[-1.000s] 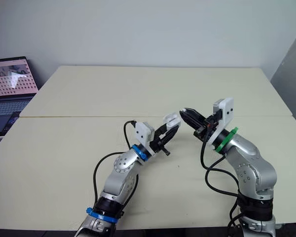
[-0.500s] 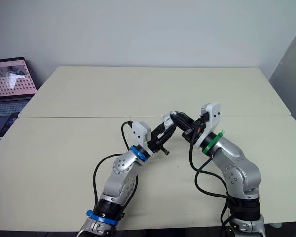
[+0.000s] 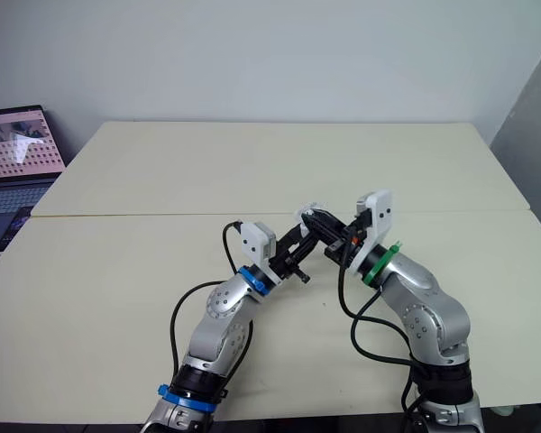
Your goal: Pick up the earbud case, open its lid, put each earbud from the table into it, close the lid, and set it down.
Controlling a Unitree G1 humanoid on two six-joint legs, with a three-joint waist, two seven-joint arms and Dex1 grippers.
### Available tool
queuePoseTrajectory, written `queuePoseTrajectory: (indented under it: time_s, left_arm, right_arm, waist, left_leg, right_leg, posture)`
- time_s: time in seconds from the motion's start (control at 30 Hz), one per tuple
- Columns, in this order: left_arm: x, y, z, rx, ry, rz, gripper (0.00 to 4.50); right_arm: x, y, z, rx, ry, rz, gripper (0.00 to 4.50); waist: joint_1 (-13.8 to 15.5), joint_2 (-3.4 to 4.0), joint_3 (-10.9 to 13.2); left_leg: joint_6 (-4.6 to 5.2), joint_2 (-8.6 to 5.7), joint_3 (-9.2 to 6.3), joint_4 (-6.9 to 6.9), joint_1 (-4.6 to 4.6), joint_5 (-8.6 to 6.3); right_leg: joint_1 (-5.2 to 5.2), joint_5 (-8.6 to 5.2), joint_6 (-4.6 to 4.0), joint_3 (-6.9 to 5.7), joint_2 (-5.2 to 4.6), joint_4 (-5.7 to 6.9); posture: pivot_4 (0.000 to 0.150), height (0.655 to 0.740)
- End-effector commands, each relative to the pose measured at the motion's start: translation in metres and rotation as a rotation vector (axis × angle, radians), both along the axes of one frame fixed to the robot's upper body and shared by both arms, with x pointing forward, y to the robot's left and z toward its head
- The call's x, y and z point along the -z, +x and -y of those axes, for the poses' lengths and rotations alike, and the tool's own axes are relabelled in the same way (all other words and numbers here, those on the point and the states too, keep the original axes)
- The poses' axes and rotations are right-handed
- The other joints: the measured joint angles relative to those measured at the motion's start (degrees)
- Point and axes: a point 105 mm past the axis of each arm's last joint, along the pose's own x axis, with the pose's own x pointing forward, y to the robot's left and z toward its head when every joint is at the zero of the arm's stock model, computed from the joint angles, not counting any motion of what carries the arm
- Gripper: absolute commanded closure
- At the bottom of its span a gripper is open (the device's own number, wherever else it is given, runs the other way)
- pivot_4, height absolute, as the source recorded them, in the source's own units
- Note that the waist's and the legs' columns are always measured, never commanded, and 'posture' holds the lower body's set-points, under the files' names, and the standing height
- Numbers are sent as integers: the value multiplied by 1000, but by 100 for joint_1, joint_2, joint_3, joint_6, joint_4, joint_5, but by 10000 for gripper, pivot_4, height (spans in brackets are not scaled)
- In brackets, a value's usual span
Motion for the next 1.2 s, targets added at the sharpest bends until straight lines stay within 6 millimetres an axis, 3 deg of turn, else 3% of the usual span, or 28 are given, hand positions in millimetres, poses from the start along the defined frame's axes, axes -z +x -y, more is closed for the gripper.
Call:
queuePoseTrajectory:
  time_s: [0.03,0.33,0.47,0.67,0.8,0.97,1.03,1.2]
  left_arm:
    - [-20,-7,4,23,-37,71,37459]
    - [-26,-12,7,49,-54,103,37459]
    - [-26,-12,6,48,-51,104,37459]
    - [-23,-13,6,53,-39,97,37459]
    - [-19,-13,-2,44,-16,86,37459]
    - [-12,-15,-15,39,22,72,37459]
    - [-10,-15,-18,37,32,67,37459]
    - [-7,-12,-20,24,51,56,37459]
  right_arm:
    - [-4,-4,-2,-13,4,20,41136]
    - [8,-3,-4,-1,-16,-47,41136]
    - [9,-3,-3,-1,-10,-66,27193]
    - [-8,-3,6,12,36,-11,6089]
    - [-23,2,31,51,15,38,6089]
    - [-18,6,64,99,-124,51,6089]
    - [-21,3,61,75,-172,73,6089]
    - [-34,-6,33,27,-212,136,6089]
  waist:
    - [0,0,0]
    - [0,0,0]
    - [-1,0,0]
    - [-1,0,0]
    - [6,0,0]
    - [3,0,0]
    - [3,0,0]
    - [-7,0,0]
  left_leg:
    - [0,0,0,0,0,0]
    - [0,0,0,0,0,0]
    - [0,0,-1,0,0,0]
    - [0,0,-1,0,0,0]
    - [0,-3,0,0,-4,0]
    - [1,0,0,-3,-1,0]
    - [1,2,0,-3,-1,0]
    - [1,3,1,-3,-2,-1]
  right_leg:
    - [0,0,0,0,0,0]
    - [0,0,0,0,0,-1]
    - [0,0,0,0,0,-1]
    - [0,0,0,0,0,-2]
    - [1,0,0,0,-1,-4]
    - [2,0,0,0,1,-4]
    - [1,0,0,0,4,-3]
    - [0,0,0,2,4,-3]
  posture:
    - [1500,7400]
    - [1500,7400]
    - [1500,7400]
    - [1500,7400]
    - [1500,7400]
    - [1500,7400]
    - [1500,7400]
    - [1500,7400]
